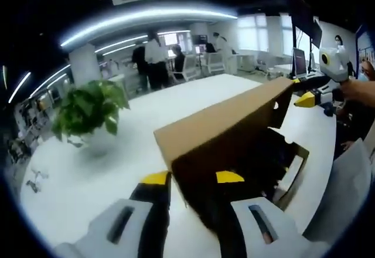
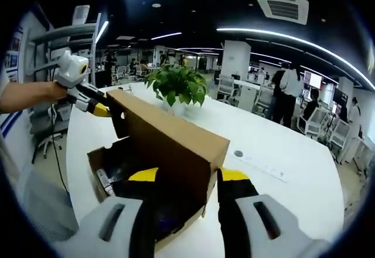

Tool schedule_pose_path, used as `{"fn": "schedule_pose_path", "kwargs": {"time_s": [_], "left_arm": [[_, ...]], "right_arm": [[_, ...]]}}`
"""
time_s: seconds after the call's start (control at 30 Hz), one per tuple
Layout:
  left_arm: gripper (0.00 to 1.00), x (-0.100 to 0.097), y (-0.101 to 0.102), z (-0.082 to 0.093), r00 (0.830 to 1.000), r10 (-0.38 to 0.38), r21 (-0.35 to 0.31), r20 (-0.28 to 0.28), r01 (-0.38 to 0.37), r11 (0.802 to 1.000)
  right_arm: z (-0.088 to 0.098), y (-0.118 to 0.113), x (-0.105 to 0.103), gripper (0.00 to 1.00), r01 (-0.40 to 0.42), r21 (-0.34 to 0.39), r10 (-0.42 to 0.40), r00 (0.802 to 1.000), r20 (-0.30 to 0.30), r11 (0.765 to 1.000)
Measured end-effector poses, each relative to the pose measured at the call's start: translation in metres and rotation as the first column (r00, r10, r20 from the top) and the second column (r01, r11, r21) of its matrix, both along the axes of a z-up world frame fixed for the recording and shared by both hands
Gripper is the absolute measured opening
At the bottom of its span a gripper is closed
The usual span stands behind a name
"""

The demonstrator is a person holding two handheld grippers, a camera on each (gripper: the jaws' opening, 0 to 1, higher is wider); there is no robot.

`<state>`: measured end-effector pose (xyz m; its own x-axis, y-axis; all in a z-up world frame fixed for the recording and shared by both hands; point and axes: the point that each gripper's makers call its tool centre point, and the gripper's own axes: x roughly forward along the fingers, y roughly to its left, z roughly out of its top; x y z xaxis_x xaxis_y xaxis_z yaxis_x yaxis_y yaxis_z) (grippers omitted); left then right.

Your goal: Operate the shoe box by opening the lid, removing the specified soft item, and placing it in the target area until the item is outside and the box remains undamaged.

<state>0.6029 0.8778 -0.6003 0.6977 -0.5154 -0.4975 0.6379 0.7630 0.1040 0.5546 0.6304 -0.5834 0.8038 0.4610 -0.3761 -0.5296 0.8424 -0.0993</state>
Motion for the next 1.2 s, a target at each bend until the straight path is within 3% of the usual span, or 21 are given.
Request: {"fn": "schedule_pose_path", "kwargs": {"time_s": [0.53, 0.87, 1.03, 1.2], "left_arm": [[0.03, 0.031, 0.007, 0.002, 0.997, 0.065, 0.057, 0.044, -0.068, 0.996], [0.01, 0.039, 0.008, 0.003, 0.996, 0.073, 0.039, 0.043, -0.075, 0.996], [0.0, 0.046, 0.009, 0.003, 0.995, 0.09, 0.011, 0.031, -0.09, 0.996], [0.0, 0.051, 0.008, 0.002, 0.996, 0.088, 0.01, 0.032, -0.088, 0.996]], "right_arm": [[0.002, -0.005, 0.022, 0.31, 0.033, -0.002, -0.033, 0.999, 0.022, 0.999], [0.0, -0.007, 0.032, 0.31, 0.044, 0.008, -0.044, 0.998, 0.034, 0.999], [-0.012, -0.011, 0.03, 0.26, 0.069, 0.007, -0.069, 0.997, 0.03, 0.998], [-0.035, -0.02, 0.027, 0.2, 0.112, 0.001, -0.112, 0.994, -0.01, 0.994]]}}
